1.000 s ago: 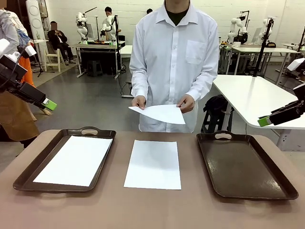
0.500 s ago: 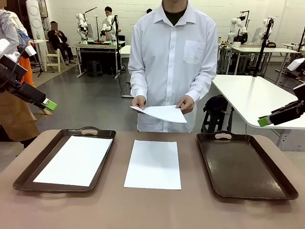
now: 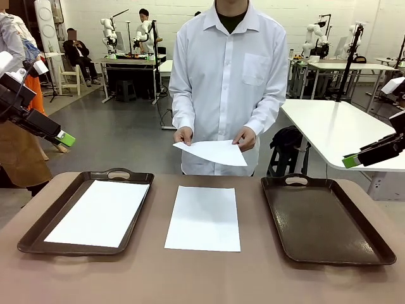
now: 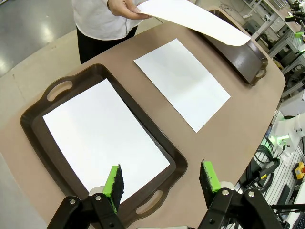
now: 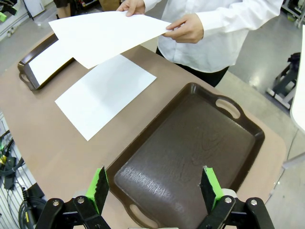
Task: Sort the A4 documents.
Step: Receive the A4 Paper.
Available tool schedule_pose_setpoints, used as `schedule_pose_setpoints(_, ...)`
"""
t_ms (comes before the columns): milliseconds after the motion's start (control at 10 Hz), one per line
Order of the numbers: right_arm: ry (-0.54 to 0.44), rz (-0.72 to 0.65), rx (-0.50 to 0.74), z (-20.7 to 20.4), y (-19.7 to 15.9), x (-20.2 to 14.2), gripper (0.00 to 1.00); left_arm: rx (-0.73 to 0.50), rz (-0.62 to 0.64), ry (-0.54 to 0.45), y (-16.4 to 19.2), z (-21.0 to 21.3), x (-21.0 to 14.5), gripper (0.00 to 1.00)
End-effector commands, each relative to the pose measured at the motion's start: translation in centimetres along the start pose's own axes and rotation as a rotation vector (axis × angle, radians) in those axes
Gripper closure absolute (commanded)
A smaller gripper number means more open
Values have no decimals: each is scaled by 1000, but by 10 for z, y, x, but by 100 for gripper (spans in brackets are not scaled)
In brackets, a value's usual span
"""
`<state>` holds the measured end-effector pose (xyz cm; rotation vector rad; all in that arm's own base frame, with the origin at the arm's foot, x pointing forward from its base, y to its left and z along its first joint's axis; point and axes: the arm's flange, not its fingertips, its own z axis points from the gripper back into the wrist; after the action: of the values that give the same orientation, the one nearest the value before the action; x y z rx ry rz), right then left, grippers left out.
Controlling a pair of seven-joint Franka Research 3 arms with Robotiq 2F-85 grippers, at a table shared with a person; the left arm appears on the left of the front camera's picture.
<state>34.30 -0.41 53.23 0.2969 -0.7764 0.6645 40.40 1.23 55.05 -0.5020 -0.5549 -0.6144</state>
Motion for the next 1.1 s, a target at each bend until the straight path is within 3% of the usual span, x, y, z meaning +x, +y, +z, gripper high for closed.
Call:
schedule_pose_setpoints(0,-4,-3,12,-2,0,0,0,0,-21,0,0,0,-2,17)
schedule_pose_setpoints(1000,-4,-3,12,-2,0,0,0,0,-21,0,0,0,-2,17)
